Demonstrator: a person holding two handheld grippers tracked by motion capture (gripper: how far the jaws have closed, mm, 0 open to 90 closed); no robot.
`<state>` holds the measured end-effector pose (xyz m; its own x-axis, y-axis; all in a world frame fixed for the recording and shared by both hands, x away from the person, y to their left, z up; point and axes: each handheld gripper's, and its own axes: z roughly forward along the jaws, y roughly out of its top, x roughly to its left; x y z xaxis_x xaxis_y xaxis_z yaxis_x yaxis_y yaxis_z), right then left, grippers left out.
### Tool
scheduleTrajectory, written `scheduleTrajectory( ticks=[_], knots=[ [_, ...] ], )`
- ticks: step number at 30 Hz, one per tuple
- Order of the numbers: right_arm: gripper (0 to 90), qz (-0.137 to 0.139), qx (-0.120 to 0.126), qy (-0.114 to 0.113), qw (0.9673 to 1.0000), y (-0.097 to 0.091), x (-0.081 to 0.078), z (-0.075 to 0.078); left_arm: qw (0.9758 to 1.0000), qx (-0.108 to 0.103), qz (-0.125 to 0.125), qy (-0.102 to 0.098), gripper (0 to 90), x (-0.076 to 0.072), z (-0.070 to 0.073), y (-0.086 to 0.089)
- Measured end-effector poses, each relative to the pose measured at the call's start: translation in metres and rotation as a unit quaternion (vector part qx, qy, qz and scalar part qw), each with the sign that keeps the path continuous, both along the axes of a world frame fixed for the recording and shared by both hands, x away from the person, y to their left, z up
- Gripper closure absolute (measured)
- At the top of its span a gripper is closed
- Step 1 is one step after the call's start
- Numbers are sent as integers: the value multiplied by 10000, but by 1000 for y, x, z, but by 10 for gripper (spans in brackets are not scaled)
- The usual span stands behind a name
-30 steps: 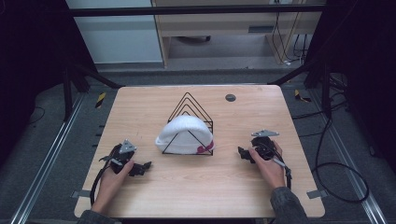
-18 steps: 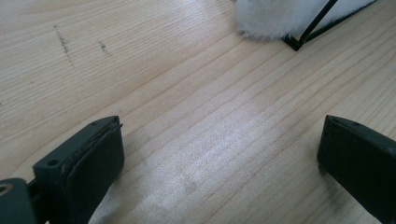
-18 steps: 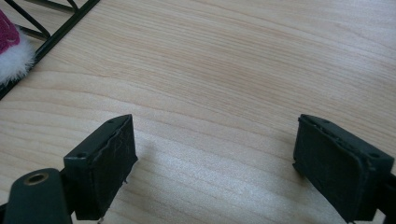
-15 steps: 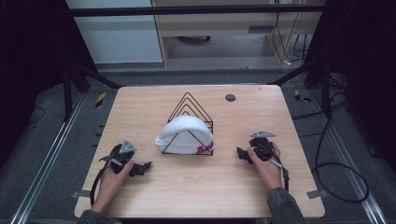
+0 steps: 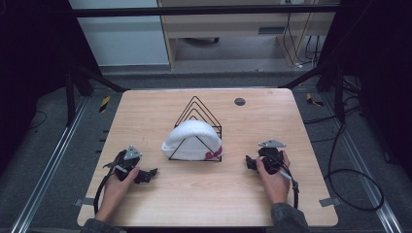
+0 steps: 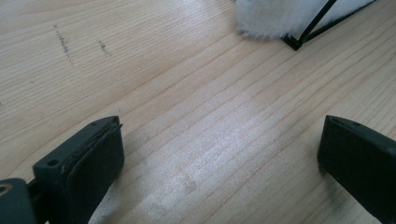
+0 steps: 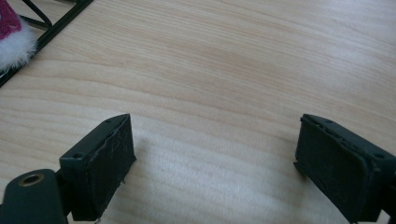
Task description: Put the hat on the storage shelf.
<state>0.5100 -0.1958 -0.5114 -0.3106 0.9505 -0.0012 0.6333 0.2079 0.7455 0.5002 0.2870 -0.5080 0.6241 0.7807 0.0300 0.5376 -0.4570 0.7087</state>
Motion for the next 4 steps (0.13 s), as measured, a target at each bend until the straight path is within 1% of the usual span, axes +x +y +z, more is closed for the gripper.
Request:
scheduleTrajectory(
  ticks=[4],
  knots=[
    [117, -149, -1, -2, 9999, 2, -3, 0, 10000, -11, 9, 8, 0, -2, 0, 0]
  ],
)
